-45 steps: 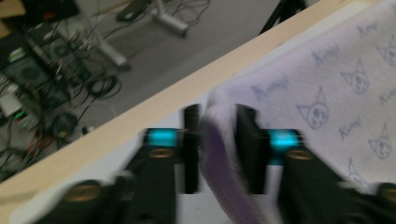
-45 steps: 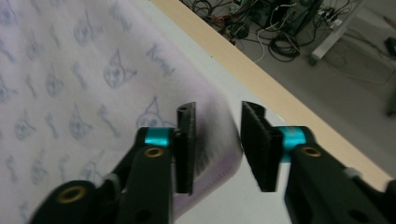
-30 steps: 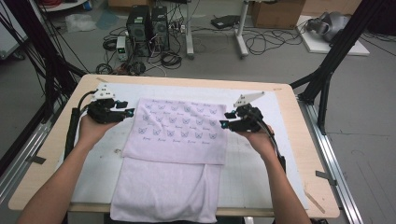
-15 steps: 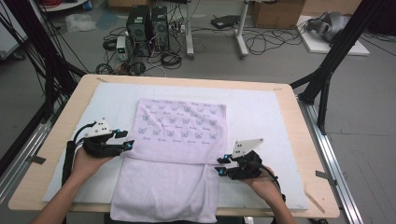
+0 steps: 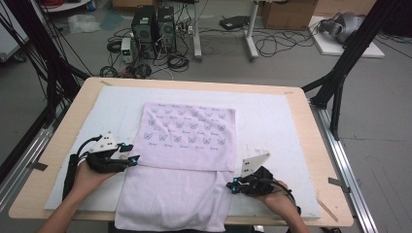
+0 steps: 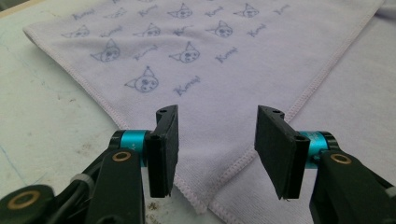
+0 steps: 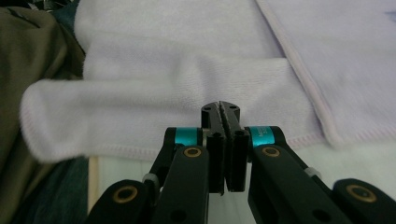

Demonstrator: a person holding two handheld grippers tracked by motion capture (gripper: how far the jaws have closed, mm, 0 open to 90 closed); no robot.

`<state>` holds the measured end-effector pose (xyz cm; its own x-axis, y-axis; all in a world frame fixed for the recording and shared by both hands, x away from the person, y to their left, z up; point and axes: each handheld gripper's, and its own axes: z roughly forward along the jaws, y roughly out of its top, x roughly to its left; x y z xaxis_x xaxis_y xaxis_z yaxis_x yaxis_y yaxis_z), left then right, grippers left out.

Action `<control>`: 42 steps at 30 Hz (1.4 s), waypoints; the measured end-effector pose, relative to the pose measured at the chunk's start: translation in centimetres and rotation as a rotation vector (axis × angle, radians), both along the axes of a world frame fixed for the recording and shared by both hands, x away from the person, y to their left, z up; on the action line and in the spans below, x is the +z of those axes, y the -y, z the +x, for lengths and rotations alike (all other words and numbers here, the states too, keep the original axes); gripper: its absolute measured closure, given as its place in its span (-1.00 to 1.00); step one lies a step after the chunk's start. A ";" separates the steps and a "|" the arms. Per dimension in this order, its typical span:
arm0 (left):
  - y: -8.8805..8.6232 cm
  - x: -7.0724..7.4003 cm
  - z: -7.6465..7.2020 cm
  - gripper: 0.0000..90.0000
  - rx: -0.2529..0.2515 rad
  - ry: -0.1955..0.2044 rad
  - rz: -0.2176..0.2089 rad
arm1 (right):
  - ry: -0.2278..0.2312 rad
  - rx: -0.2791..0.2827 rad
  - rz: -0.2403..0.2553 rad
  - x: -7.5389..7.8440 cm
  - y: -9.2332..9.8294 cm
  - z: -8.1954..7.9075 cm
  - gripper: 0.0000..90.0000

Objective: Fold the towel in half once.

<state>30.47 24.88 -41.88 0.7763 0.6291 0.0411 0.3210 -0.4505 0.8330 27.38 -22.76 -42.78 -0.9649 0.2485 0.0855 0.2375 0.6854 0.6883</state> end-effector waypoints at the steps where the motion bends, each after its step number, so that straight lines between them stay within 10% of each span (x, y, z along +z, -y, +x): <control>1: -0.1 0.1 -0.1 0.11 -0.002 0.002 0.000 | -0.009 -0.010 0.011 0.3 0.6 -0.1 0.98; 6: -0.2 -0.2 -0.3 0.11 -0.004 -0.003 0.005 | 0.005 -0.063 0.041 0.8 1.8 0.0 0.78; 15: -0.3 -0.8 -0.7 0.10 -0.010 -0.016 0.012 | -0.022 0.092 0.034 -0.9 -1.6 -2.2 0.57; 24: 0.2 -1.2 -0.9 0.09 -0.037 -0.023 0.016 | -0.008 0.134 -0.006 -0.5 -1.2 -2.5 0.95; 33: -0.1 -1.1 -1.0 0.08 -0.040 -0.022 0.010 | -0.028 0.064 0.064 1.4 0.9 -0.6 0.59; 42: 0.1 -2.0 0.2 0.24 -0.056 -0.058 0.021 | 0.087 -0.117 0.033 0.4 0.3 2.3 0.48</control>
<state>30.66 24.83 -43.83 0.8118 0.5839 0.0078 0.3420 -0.4864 0.8040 29.71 -23.06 -42.34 -0.9335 0.3584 0.0125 0.2528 0.6330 0.7317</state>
